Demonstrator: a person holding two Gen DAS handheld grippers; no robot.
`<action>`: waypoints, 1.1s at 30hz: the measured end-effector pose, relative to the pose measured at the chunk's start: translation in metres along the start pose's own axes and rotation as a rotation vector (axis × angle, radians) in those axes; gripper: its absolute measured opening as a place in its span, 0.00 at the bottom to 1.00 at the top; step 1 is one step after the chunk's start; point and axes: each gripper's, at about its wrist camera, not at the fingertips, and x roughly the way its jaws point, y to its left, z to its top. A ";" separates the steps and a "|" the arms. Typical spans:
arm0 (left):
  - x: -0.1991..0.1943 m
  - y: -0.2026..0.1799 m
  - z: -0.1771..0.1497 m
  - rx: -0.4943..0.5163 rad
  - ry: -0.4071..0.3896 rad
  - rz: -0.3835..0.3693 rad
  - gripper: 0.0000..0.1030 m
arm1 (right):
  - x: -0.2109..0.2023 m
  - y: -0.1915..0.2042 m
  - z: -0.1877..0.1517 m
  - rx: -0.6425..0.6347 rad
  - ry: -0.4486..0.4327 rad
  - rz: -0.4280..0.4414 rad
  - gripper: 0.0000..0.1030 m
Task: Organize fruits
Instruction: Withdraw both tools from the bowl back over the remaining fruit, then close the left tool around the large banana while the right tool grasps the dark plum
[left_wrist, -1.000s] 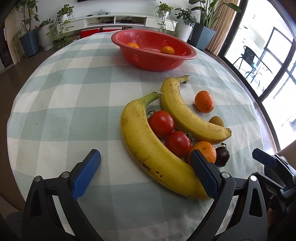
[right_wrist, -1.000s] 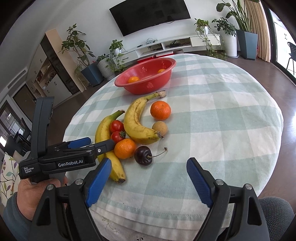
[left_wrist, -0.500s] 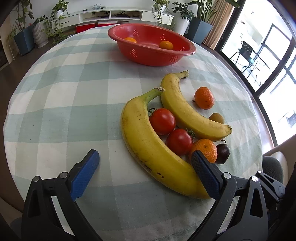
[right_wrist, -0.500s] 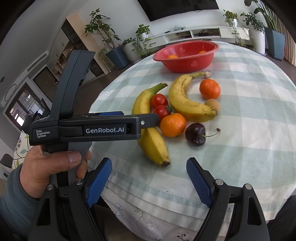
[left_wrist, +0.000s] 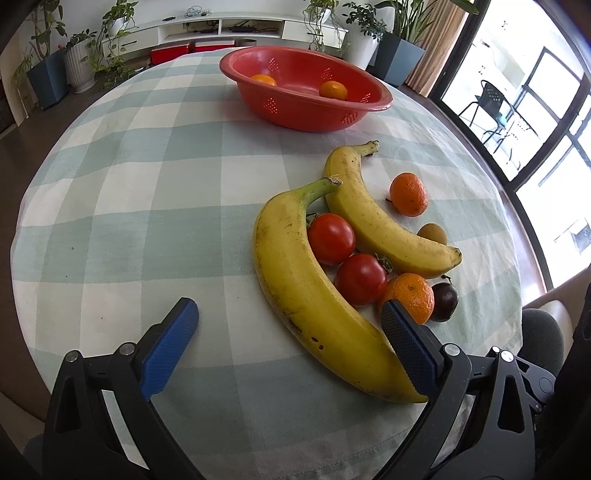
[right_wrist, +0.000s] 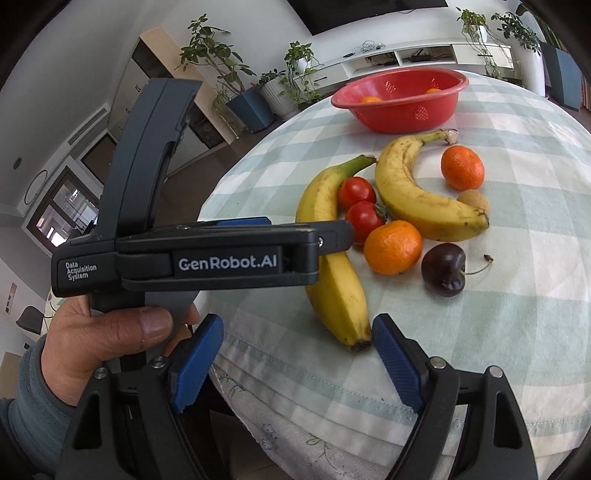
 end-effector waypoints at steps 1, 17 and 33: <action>0.001 0.000 0.000 0.005 0.009 0.004 0.97 | 0.000 -0.001 -0.001 0.005 -0.001 0.014 0.83; 0.006 -0.013 0.000 0.109 0.012 0.055 0.69 | -0.022 0.000 0.004 -0.034 -0.050 -0.047 0.82; 0.011 -0.023 0.001 0.184 0.024 0.069 0.49 | -0.055 -0.035 0.023 0.002 -0.076 -0.234 0.72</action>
